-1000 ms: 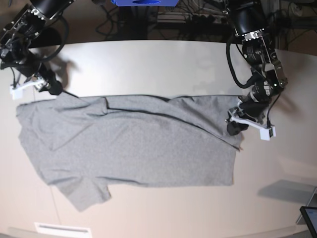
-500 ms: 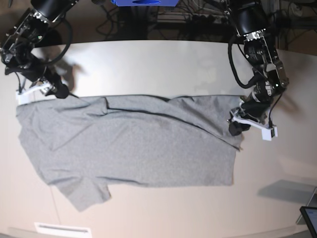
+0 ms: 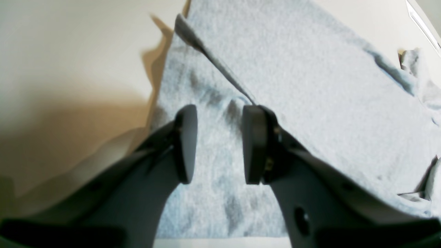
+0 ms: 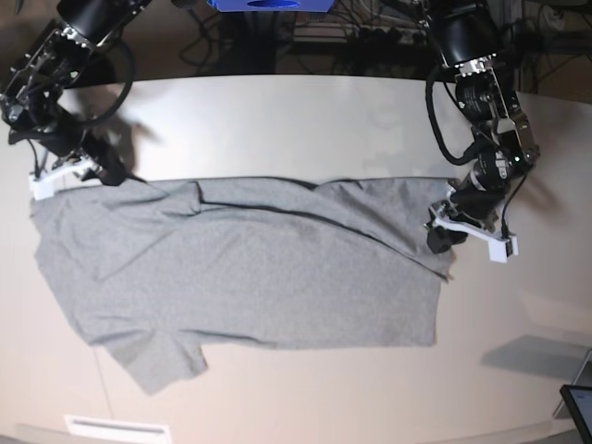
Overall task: Fold the T-shirt properly
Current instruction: 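Move the right gripper along the other side edge toward the hem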
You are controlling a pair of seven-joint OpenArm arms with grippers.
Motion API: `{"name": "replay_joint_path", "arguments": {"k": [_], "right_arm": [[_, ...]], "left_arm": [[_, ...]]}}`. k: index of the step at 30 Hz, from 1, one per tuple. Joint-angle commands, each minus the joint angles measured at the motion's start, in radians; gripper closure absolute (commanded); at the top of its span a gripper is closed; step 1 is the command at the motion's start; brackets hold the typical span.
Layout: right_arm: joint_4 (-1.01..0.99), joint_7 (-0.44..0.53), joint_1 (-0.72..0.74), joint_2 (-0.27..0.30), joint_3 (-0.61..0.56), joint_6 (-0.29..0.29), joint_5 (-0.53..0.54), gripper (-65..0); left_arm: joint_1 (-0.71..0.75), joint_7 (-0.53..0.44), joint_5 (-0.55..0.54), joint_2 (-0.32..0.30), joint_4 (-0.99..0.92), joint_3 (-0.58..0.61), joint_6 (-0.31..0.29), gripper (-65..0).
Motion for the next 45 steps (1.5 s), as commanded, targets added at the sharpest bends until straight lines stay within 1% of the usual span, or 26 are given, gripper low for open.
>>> {"name": "replay_joint_path", "arguments": {"k": [1,6,10,17,20,25,31,34,42,45], "right_arm": [[0.014,0.006,0.013,0.011,0.002,0.003,0.022,-15.4],[0.014,0.004,0.013,0.011,0.001,0.003,0.022,-8.1],[0.014,0.004,0.013,0.012,0.001,0.003,0.022,0.0],[0.025,-0.006,0.020,0.015,-0.015,0.003,0.022,-0.1],[0.025,-0.009,0.028,0.046,-0.082,0.003,0.040,-0.1],[0.025,-0.002,0.039,0.098,-0.153,0.002,0.158,-0.1],[0.025,-0.002,0.083,0.149,-0.165,0.002,0.168,-0.1],[0.025,-0.002,0.114,0.164,-0.180,0.003,0.168,-0.1],[0.016,0.000,0.212,0.167,-0.243,0.003,0.163,-0.1],[0.014,0.015,0.237,0.167,-0.259,0.003,0.161,-0.1]], "left_arm": [[-0.016,-0.018,-0.016,-0.011,0.018,-0.003,-0.007,-21.5],[-0.017,-0.018,-0.016,-0.011,0.016,-0.003,-0.007,-21.5],[-0.017,-0.018,-0.016,-0.011,0.016,-0.003,-0.007,-21.5],[-0.016,-0.018,-0.016,-0.011,0.016,-0.003,-0.007,-21.5],[-0.016,-0.018,-0.016,-0.011,0.016,-0.003,-0.007,-21.5],[-0.014,-0.018,-0.016,-0.011,0.016,-0.003,-0.007,-21.5],[-0.002,-0.018,-0.016,-0.011,0.016,-0.003,-0.007,-21.5],[0.001,-0.018,-0.016,-0.011,0.016,-0.003,-0.007,-21.5],[0.020,-0.018,-0.016,-0.011,0.021,-0.003,-0.007,-21.5],[0.021,-0.018,-0.016,-0.011,0.021,-0.003,-0.007,-21.5]]}}
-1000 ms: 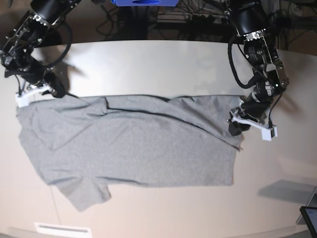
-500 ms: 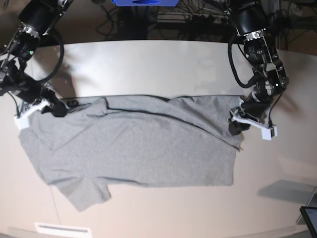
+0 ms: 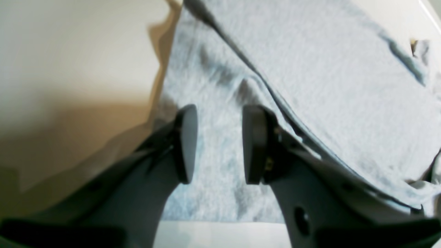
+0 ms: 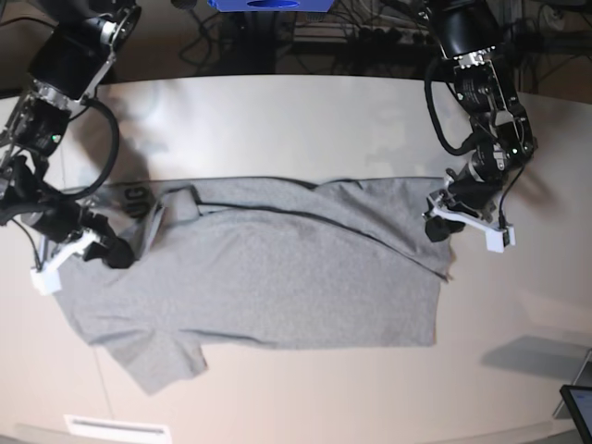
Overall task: Fold the T-shirt properly
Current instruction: 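Move the right gripper along the other side edge toward the hem, then bring both grippers back to the shirt's collar edge and lower them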
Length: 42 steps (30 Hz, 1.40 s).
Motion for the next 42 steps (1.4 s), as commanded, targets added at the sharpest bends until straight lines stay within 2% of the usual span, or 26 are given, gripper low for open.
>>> {"name": "replay_joint_path", "arguments": {"k": [1,10,20,27,33,38,42], "right_arm": [[0.001,0.020,0.025,0.013,0.002,0.003,0.023,-0.1],[-0.100,0.034,0.129,0.055,-0.047,0.003,0.023,-0.1],[-0.207,0.238,0.165,0.156,-0.215,0.005,0.028,-0.1],[-0.229,0.358,0.171,0.188,-0.300,0.005,0.024,-0.1],[-0.230,0.378,0.214,0.191,-0.297,0.005,0.021,-0.1],[-0.238,0.387,0.237,0.213,-0.300,0.005,0.021,-0.1],[-0.273,0.427,0.246,0.237,-0.301,0.005,0.021,-0.1]], "left_arm": [[-0.010,-0.018,-0.016,-0.011,0.021,-0.003,-0.007,-21.5],[0.000,-0.018,-0.015,-0.012,0.022,-0.003,-0.007,-21.5],[0.033,-0.018,-0.015,-0.043,0.107,-0.004,-0.007,-21.5],[0.059,-0.018,-0.015,-0.041,0.104,-0.062,-0.007,-21.5],[0.079,-0.018,0.000,-0.043,0.101,-0.075,-0.007,-21.5],[0.087,-0.018,0.079,-0.037,0.108,-0.065,-0.007,-21.5],[0.101,-0.018,0.080,-0.040,0.107,-0.072,-0.007,-21.5]]}}
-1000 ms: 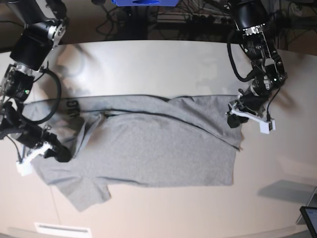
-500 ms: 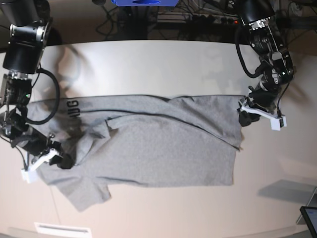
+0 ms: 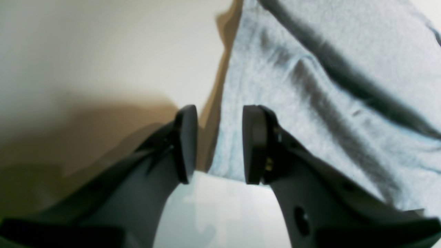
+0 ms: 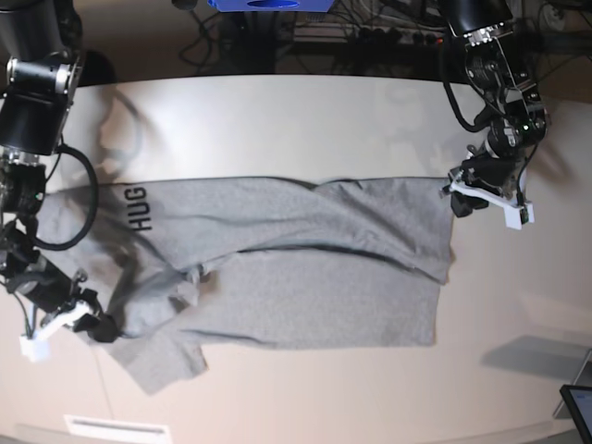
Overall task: Fold the T-shirt properly
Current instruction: 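Bring both grippers back to the shirt's collar edge and lower them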
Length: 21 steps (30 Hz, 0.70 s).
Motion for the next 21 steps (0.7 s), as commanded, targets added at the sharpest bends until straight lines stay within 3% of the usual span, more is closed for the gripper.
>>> {"name": "replay_joint_path", "arguments": {"k": [1,16,21], "right_arm": [[0.004,0.030,0.034,0.026,0.005,0.005,0.019,-0.1],[-0.005,0.107,0.033,0.035,0.003,0.007,0.019,-0.1],[-0.007,0.150,0.030,0.037,-0.052,0.007,0.019,-0.1]], "left_arm": [[-0.010,-0.018,-0.005,-0.015,0.017,-0.006,-0.006,-21.5],[-0.011,-0.018,-0.005,-0.015,0.016,-0.008,-0.006,-21.5],[-0.011,-0.018,-0.005,-0.015,0.014,-0.008,-0.006,-21.5]]}}
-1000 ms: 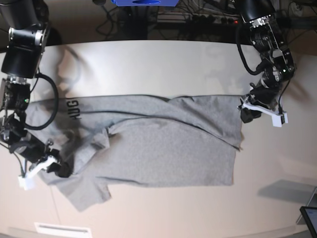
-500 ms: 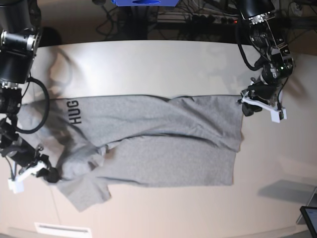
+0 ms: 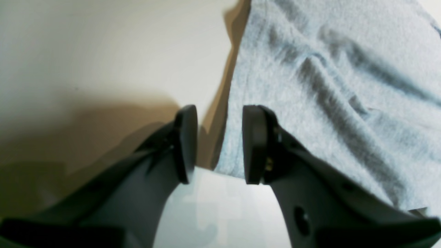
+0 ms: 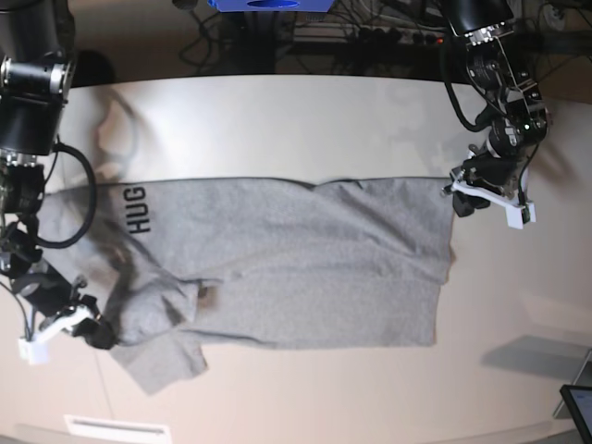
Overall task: Fold the T-shirt properly
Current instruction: 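Bring both grippers back to the shirt's collar edge and lower them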
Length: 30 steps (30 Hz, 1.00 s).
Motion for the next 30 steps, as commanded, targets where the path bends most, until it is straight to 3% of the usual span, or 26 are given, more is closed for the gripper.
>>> {"name": "replay_joint_path", "arguments": {"k": [1,8,21,24,26,30], "right_arm": [[0.013,0.039,0.027,0.016,-0.002,0.007,0.021,-0.1],[-0.011,0.096,0.014,0.016,-0.071,0.007,0.021,-0.1],[-0.034,0.137,0.013,0.016,-0.074,0.005,0.021,-0.9],[-0.030,0.137,0.013,0.011,-0.074,0.005,-0.053,-1.5],[-0.028,0.139,0.014,0.007,-0.073,0.005,-0.120,-5.2],[-0.021,0.154,0.014,0.005,-0.074,0.005,-0.257,-19.2]], "left_arm": [[-0.010,-0.018,-0.008,-0.013,0.015,-0.004,-0.006,-21.5],[-0.010,-0.018,-0.008,-0.013,0.015,-0.004,-0.006,-21.5],[-0.010,-0.018,-0.008,-0.013,0.014,-0.004,-0.006,-21.5],[-0.010,-0.018,-0.008,-0.011,0.014,-0.004,-0.006,-21.5],[-0.010,-0.018,-0.008,-0.011,0.014,-0.004,-0.006,-21.5],[-0.010,-0.018,-0.008,-0.011,0.014,-0.004,-0.006,-21.5]]}}
